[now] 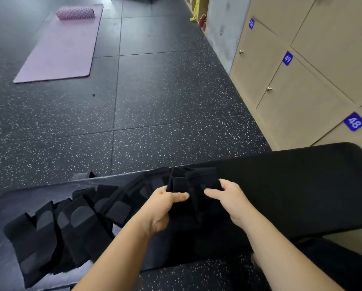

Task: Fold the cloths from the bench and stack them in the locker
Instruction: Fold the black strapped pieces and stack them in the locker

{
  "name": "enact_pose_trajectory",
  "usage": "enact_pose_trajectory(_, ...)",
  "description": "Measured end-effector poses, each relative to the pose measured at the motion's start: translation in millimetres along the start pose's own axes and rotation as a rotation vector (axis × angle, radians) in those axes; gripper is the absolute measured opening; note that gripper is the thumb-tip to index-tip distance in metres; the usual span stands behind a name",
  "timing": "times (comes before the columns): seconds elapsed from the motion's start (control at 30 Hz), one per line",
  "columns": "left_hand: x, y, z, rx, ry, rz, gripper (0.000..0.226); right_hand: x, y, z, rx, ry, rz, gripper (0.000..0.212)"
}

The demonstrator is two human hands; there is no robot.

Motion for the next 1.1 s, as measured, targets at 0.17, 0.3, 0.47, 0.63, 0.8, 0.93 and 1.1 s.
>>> enact_pose_trajectory(0.17, -43, 12, 7, -0.019, 0.047, -0.121, 0.026, 42, 42, -12, 0.118, -0.167, 0.033, 0.013)
enact_pose_trajectory(0.3, -96, 25, 11, -0.023, 0.006, -0.282, 0.033, 91, 84, -20, 0.187, -0.245, 0.145, 0.015)
enact_pose_trajectory(0.47, -176, 50, 0, -0.021, -0.054, -0.412, 0.039, 154, 146, -23, 0.286, -0.261, 0.377, 0.015)
enact_pose_trajectory(0.63, -258, 79, -32, 0.010, -0.096, -0.547, 0.038, 208, 208, 3, 0.294, -0.270, 0.661, 0.013)
enact_pose_trajectory(0.8, -330, 107, -67, 0.056, -0.160, -0.644, 0.036, 249, 270, 34, 0.287, -0.394, 0.886, 0.013)
enact_pose_trajectory(0.93, -373, 128, -92, 0.111, -0.239, -0.762, 0.034, 277, 319, 61, 0.301, -0.468, 0.948, 0.014)
enact_pose_trajectory(1.1, -412, 139, -113, 0.155, -0.442, -0.924, 0.041, 311, 375, 95, 0.198, -0.269, 1.033, 0.062)
Point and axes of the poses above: each hand's wrist, its own y-axis away from the middle knuckle, its own x-axis out of the back of the hand, z = x × y, the point moved 1 cm from there along -y, towards the middle knuckle, and after that the axes turned 2 degrees about -z, right-handed, at the moved point
